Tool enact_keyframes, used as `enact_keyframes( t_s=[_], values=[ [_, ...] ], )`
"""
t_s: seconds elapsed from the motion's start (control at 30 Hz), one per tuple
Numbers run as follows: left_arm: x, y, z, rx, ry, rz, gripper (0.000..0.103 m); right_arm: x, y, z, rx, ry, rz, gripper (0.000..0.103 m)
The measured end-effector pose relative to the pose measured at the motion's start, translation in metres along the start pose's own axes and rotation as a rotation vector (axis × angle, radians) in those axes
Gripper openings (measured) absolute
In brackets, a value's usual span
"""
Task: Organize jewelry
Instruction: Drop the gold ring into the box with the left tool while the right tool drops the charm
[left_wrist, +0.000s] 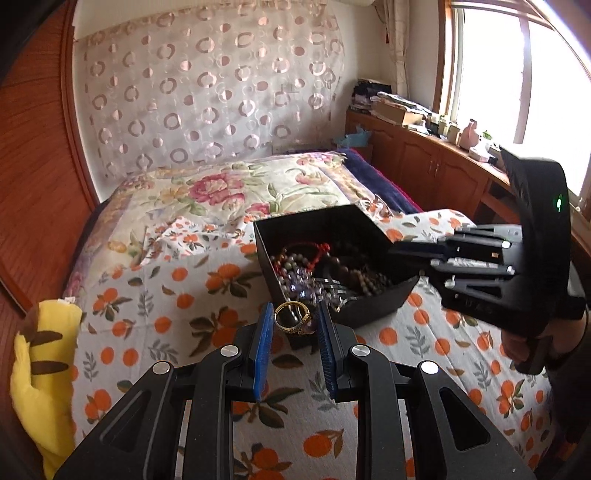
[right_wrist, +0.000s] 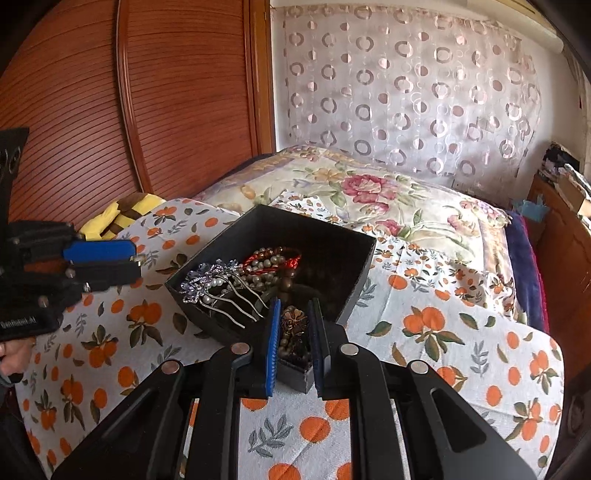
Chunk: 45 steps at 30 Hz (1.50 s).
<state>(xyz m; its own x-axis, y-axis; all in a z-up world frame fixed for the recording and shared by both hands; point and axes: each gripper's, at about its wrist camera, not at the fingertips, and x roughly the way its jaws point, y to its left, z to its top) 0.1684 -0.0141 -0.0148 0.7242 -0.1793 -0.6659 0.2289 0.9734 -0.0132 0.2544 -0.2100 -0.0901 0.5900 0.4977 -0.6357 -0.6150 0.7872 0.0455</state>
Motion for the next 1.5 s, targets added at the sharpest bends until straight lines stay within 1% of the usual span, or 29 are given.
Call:
enact_keyframes(
  t_s=[0.27, 0.3, 0.33, 0.37, 0.57, 0.73, 0.93, 1.13, 1.2, 1.3, 1.4, 1.5],
  values=[
    [0.009, 0.003, 0.014, -0.003, -0.002, 0.002, 0.022, 0.001, -0.002, -0.001, 0.011, -0.028, 0.016, 0.017],
    [0.010, 0.002, 0.016, -0.004, -0.002, 0.003, 0.022, 0.002, -0.001, -0.001, 0.009, -0.031, 0.017, 0.022],
    [0.012, 0.002, 0.019, -0.005, -0.002, 0.002, 0.022, 0.002, -0.001, -0.002, 0.007, -0.032, 0.019, 0.030],
    [0.013, 0.002, 0.021, -0.005, -0.002, 0.002, 0.022, 0.002, -0.002, -0.003, 0.006, -0.034, 0.020, 0.031],
    [0.032, -0.003, 0.036, 0.006, 0.001, 0.013, 0.022, -0.001, -0.003, -0.005, 0.010, -0.049, 0.014, 0.032],
    [0.051, -0.009, 0.046, 0.014, 0.015, 0.012, 0.022, -0.006, -0.011, -0.006, 0.038, -0.072, -0.012, 0.032],
    [0.074, -0.015, 0.057, 0.024, 0.032, 0.010, 0.022, -0.009, -0.023, -0.004, 0.070, -0.077, -0.039, 0.032],
    [0.082, -0.019, 0.064, 0.028, 0.034, 0.008, 0.022, -0.010, -0.029, -0.004, 0.088, -0.081, -0.057, 0.032],
    [0.082, -0.019, 0.064, 0.026, 0.035, 0.007, 0.028, -0.009, -0.031, -0.005, 0.090, -0.079, -0.062, 0.032],
    [0.080, -0.020, 0.062, 0.027, 0.027, 0.011, 0.029, -0.009, -0.031, -0.003, 0.092, -0.074, -0.071, 0.032],
    [0.074, -0.018, 0.058, 0.019, 0.020, 0.015, 0.036, -0.012, -0.029, -0.002, 0.084, -0.068, -0.087, 0.032],
    [0.062, -0.015, 0.052, 0.010, 0.005, 0.022, 0.047, -0.020, -0.024, -0.003, 0.085, -0.069, -0.096, 0.032]
  ],
)
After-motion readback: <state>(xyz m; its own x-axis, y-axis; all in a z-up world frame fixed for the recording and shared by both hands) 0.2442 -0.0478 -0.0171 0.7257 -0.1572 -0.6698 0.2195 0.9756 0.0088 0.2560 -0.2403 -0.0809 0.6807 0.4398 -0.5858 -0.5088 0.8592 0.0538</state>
